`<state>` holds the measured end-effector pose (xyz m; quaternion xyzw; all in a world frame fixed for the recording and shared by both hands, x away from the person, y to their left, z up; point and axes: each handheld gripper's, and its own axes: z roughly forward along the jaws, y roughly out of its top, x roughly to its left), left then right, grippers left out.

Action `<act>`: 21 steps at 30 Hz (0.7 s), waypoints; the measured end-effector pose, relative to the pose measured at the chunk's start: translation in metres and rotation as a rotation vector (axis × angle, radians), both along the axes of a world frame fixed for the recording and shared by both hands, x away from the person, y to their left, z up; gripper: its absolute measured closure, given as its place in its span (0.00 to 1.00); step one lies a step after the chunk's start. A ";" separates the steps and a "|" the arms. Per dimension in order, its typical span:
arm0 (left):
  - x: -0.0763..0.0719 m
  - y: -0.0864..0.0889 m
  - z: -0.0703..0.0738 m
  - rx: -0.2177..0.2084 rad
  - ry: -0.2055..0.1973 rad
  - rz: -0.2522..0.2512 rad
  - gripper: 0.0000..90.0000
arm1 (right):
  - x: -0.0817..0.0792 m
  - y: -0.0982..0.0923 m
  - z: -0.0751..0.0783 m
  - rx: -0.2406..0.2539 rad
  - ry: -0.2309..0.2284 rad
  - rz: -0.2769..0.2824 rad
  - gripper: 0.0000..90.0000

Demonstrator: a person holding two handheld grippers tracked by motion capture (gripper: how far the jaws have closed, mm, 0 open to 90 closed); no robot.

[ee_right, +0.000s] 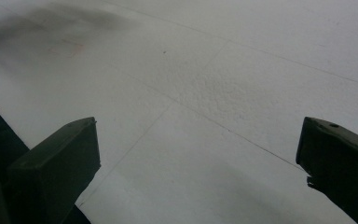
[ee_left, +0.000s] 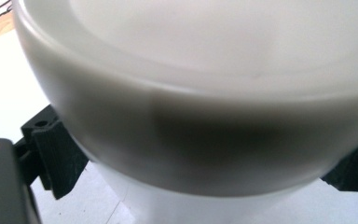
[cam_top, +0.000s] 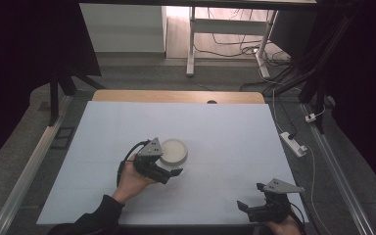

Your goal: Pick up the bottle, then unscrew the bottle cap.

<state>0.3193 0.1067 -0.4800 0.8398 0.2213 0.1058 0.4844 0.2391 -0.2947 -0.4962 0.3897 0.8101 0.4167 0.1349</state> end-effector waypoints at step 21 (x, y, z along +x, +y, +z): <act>-0.001 0.000 0.001 0.012 0.011 -0.015 0.08 | -0.001 0.002 0.003 0.023 -0.007 0.015 0.00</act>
